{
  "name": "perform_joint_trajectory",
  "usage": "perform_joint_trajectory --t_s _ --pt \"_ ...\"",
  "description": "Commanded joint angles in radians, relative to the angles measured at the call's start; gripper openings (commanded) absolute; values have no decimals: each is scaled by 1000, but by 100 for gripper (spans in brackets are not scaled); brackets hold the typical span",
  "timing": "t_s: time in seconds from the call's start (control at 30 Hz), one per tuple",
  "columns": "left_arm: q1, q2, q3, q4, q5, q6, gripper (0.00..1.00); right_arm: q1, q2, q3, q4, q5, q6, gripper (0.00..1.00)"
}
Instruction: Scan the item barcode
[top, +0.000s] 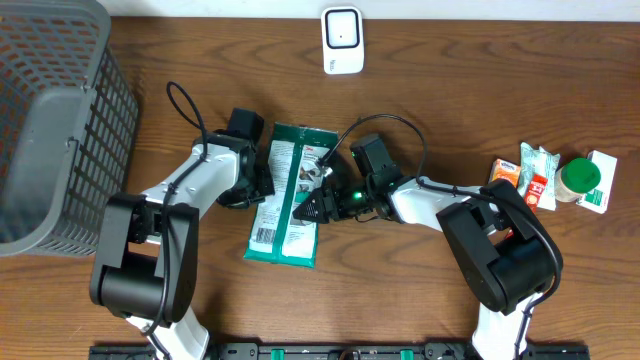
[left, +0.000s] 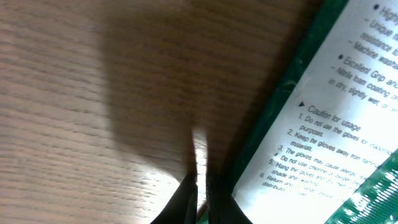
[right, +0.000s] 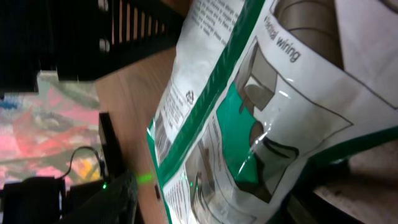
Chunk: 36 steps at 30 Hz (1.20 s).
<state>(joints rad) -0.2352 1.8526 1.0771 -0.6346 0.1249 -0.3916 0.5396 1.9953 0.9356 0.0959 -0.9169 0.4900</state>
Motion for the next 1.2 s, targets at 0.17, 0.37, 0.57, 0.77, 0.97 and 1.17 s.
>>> perform_joint_trajectory --t_s 0.17,0.37,0.57,0.77,0.97,1.17 --pt "-24 85 -42 5 26 5 10 19 19 -11 51 98 41 56" --pt "-25 85 -42 6 82 6 10 48 19 -11 96 119 41 54" --pt "-26 85 -42 9 104 6 10 83 19 -11 130 126 40 46" --pt "-26 85 -42 15 104 6 10 90 19 -11 132 158 36 32" --pt "-26 85 -42 16 104 6 9 90 19 -11 132 158 36 34" --pt "-26 85 -42 16 124 6 9 90 19 -11 132 161 36 27"
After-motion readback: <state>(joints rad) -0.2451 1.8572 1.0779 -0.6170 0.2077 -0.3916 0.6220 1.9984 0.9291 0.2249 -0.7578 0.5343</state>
